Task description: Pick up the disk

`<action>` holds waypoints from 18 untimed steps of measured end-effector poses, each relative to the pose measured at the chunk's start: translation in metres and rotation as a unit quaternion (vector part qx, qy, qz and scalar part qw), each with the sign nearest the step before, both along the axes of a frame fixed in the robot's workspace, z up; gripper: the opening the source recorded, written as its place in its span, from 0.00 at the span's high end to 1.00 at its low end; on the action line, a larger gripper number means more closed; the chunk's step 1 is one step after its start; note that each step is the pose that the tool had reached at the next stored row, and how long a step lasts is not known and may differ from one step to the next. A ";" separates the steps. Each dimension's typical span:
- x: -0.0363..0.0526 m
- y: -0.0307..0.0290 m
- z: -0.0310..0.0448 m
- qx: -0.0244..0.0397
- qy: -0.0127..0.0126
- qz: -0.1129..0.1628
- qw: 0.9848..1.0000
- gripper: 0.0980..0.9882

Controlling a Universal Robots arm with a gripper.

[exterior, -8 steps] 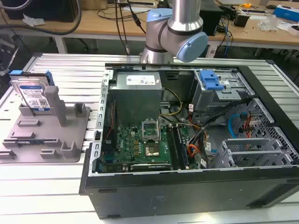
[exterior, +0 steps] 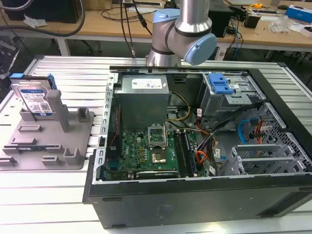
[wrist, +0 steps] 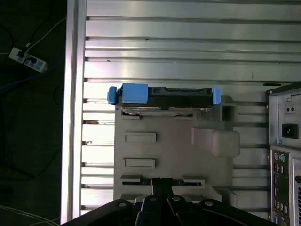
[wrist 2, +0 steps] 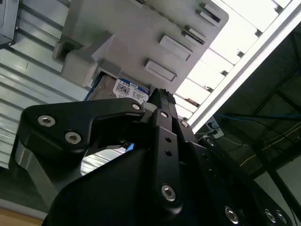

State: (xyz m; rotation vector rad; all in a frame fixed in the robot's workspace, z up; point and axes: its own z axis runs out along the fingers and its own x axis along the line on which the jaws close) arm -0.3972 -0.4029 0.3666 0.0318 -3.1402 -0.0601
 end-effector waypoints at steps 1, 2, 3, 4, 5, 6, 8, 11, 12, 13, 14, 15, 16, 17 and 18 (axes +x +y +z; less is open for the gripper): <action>0.0000 0.0000 0.0001 0.000 0.000 0.005 1.000 0.99; 0.0000 0.0000 0.0000 0.000 0.000 0.013 1.000 0.99; 0.0000 0.0000 -0.0001 0.000 0.000 0.030 1.000 0.99; 0.0000 0.0000 -0.0002 0.000 0.000 0.039 0.999 0.99; 0.0000 0.0000 -0.0002 0.000 0.000 0.048 0.999 0.99; 0.0000 0.0000 -0.0003 0.000 0.000 0.056 0.998 0.99; 0.0000 0.0000 -0.0006 0.000 0.000 0.079 0.997 0.99; 0.0000 0.0000 -0.0012 0.000 0.000 0.130 0.991 0.99; 0.0000 0.0000 -0.0014 0.000 0.000 0.160 0.987 0.99; 0.0001 0.0000 -0.0015 0.000 0.000 0.187 0.982 0.99; 0.0001 0.0000 -0.0016 0.000 0.000 0.195 0.981 0.99; 0.0001 0.0000 -0.0015 0.000 0.000 0.203 0.979 0.99; 0.0001 0.0000 -0.0016 0.000 0.000 0.214 0.977 0.99; 0.0001 0.0000 -0.0016 0.000 0.000 0.228 0.974 0.99; 0.0002 0.0000 -0.0016 0.000 0.000 0.246 0.969 0.98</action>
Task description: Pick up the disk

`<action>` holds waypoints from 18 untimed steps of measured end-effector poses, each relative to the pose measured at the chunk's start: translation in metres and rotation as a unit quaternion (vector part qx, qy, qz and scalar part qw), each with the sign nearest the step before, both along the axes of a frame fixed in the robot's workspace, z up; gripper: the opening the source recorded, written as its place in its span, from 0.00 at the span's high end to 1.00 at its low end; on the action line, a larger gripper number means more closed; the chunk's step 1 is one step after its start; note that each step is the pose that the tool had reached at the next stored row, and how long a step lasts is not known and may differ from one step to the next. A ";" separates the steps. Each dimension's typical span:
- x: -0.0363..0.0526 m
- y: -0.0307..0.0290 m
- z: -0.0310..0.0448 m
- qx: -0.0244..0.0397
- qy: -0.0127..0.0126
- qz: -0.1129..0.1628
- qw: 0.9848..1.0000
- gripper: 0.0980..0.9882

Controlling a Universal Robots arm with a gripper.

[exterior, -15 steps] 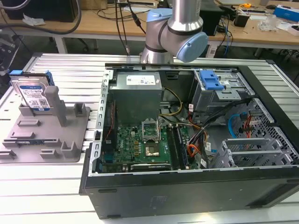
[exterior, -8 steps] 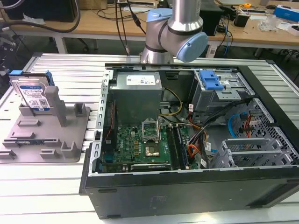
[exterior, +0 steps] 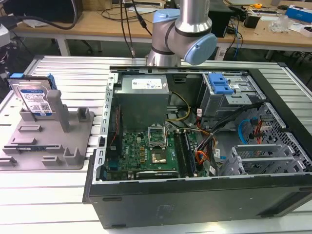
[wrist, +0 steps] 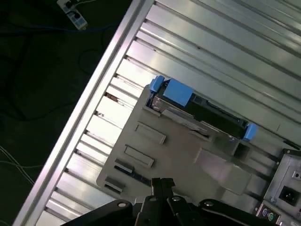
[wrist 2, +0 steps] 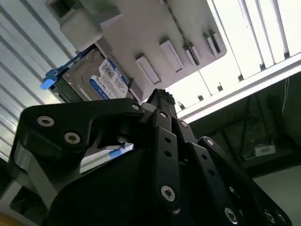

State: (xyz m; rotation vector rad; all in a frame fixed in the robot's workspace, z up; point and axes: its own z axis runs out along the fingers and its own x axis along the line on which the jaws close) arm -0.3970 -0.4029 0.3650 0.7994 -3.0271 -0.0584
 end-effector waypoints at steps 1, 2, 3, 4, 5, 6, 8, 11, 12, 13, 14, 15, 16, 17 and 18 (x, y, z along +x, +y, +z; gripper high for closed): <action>0.0000 0.0000 0.0000 0.000 0.000 0.012 1.000 0.98; 0.0001 0.0000 0.0000 0.000 0.000 0.021 1.000 0.92; 0.0001 0.0000 -0.0001 0.000 0.000 0.034 0.999 0.85; 0.0001 0.0000 -0.0001 0.000 0.000 0.042 0.999 0.78; 0.0002 0.0000 -0.0001 0.000 0.000 0.059 0.998 0.71; 0.0005 0.0000 -0.0001 0.000 0.000 0.078 0.997 0.57; 0.0007 0.0000 -0.0002 0.000 0.000 0.113 0.994 0.57; 0.0008 0.0000 -0.0003 0.000 0.000 0.149 0.989 0.57; 0.0009 0.0000 -0.0005 0.000 0.000 0.165 0.986 0.57; 0.0009 0.0000 -0.0009 0.000 0.000 0.188 0.982 0.57; 0.0008 0.0000 -0.0012 0.000 0.000 0.202 0.979 0.57; 0.0008 0.0000 -0.0013 0.000 0.000 0.210 0.978 0.57; 0.0008 0.0000 -0.0018 0.000 0.000 0.230 0.973 0.57; 0.0008 0.0000 -0.0021 0.000 0.000 0.245 0.970 0.57; 0.0008 0.0000 -0.0025 0.000 0.000 0.263 0.965 0.57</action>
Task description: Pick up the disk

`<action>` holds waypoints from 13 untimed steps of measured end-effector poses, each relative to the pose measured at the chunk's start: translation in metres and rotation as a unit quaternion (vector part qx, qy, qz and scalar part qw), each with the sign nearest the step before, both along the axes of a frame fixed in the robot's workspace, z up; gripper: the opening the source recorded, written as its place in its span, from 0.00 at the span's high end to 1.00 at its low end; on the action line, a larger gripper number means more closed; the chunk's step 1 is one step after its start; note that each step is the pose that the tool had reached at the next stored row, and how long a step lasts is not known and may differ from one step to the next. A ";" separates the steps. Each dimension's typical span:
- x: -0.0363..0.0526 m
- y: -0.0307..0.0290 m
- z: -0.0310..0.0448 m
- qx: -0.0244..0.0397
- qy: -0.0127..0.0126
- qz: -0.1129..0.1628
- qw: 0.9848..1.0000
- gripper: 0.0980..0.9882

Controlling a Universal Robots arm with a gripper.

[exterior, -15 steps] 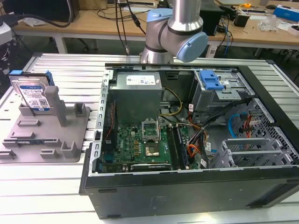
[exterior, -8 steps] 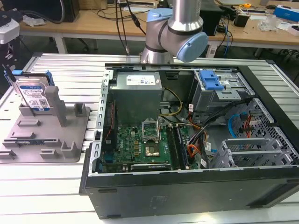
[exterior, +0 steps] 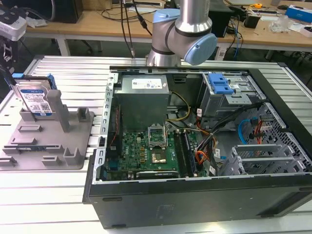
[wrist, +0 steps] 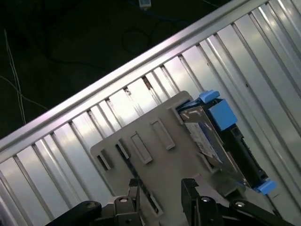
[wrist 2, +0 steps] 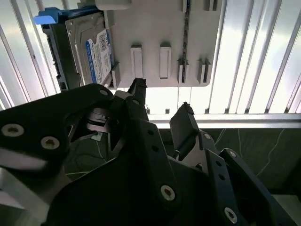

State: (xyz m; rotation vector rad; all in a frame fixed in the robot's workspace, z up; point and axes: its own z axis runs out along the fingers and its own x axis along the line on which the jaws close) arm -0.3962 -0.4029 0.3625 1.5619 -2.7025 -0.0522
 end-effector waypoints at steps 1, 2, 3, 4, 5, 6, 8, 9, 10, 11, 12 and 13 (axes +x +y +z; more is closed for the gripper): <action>0.0000 0.0000 -0.0003 0.000 0.000 0.016 1.000 0.57; 0.0000 0.0000 -0.0005 0.000 0.000 0.026 1.000 0.57; 0.0000 0.0000 -0.0007 0.000 0.000 0.035 0.999 0.57; 0.0000 0.0000 -0.0010 0.000 0.000 0.051 0.999 0.57; 0.0000 0.0000 -0.0013 0.000 0.000 0.069 0.998 0.57; 0.0000 0.0000 -0.0017 0.000 0.000 0.094 0.996 0.57; 0.0000 0.0000 -0.0021 -0.001 -0.001 0.117 0.993 0.57; 0.0000 0.0000 -0.0023 -0.001 -0.001 0.126 0.992 0.57; 0.0000 0.0000 -0.0025 -0.001 -0.002 0.136 0.991 0.57; 0.0000 0.0000 -0.0026 -0.001 -0.002 0.144 0.990 0.57; -0.0001 0.0000 -0.0028 -0.002 -0.003 0.150 0.989 0.57; -0.0001 0.0000 -0.0030 -0.002 -0.005 0.157 0.988 0.57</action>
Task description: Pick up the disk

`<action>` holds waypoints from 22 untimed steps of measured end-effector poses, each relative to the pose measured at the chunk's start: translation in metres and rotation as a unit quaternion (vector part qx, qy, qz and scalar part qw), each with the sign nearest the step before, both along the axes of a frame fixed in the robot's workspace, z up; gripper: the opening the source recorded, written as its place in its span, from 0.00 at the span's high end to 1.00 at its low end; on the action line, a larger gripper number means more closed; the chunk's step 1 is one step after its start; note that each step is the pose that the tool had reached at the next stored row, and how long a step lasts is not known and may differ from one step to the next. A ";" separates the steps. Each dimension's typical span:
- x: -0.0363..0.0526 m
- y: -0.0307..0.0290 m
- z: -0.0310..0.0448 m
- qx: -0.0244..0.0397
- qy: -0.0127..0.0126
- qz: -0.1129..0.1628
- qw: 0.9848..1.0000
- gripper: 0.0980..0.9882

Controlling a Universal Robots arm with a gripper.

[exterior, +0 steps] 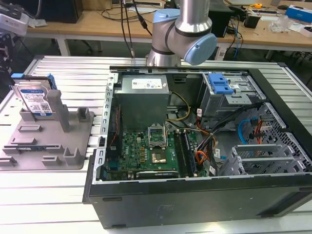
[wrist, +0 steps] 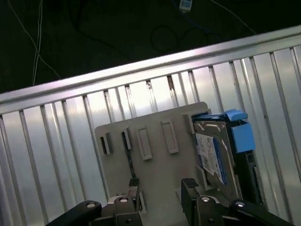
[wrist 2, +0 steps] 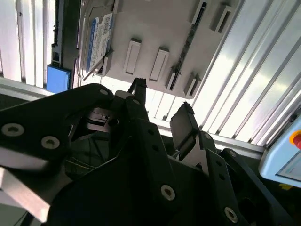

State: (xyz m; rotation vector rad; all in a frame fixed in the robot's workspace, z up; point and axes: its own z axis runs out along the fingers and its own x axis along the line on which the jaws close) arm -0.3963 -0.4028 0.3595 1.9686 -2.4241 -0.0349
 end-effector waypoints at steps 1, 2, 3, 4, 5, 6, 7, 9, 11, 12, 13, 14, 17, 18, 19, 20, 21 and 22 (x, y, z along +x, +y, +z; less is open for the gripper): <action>0.0000 0.0001 -0.0003 0.000 -0.007 0.012 1.000 0.57; 0.0000 0.0000 -0.0003 0.000 -0.020 0.022 1.000 0.57; 0.0001 -0.0001 -0.0003 0.000 -0.020 0.023 1.000 0.57; 0.0001 0.0000 -0.0003 0.000 -0.021 0.023 1.000 0.57; 0.0001 -0.0001 -0.0003 0.000 -0.021 0.023 1.000 0.57; 0.0001 0.0000 -0.0003 0.000 -0.021 0.023 1.000 0.57; 0.0001 0.0000 -0.0003 0.000 -0.021 0.023 1.000 0.57; 0.0000 0.0001 -0.0003 0.000 -0.021 0.023 1.000 0.57; -0.0001 0.0081 -0.0004 0.000 -0.021 0.023 1.000 0.57; -0.0003 0.0127 -0.0004 0.000 -0.021 0.023 1.000 0.57; -0.0008 0.0207 -0.0004 0.000 -0.021 0.023 1.000 0.57; -0.0009 0.0276 -0.0005 0.000 -0.021 0.023 1.000 0.57; -0.0011 0.0498 -0.0009 0.000 -0.021 0.023 1.000 0.57; -0.0012 0.0582 -0.0011 0.000 -0.021 0.023 1.000 0.57; -0.0011 0.0629 -0.0012 0.000 -0.021 0.023 1.000 0.57; -0.0011 0.0682 -0.0014 0.000 -0.021 0.023 1.000 0.57; -0.0012 0.0792 -0.0018 0.000 -0.021 0.023 1.000 0.57; -0.0017 0.0862 -0.0021 0.000 -0.021 0.023 1.000 0.57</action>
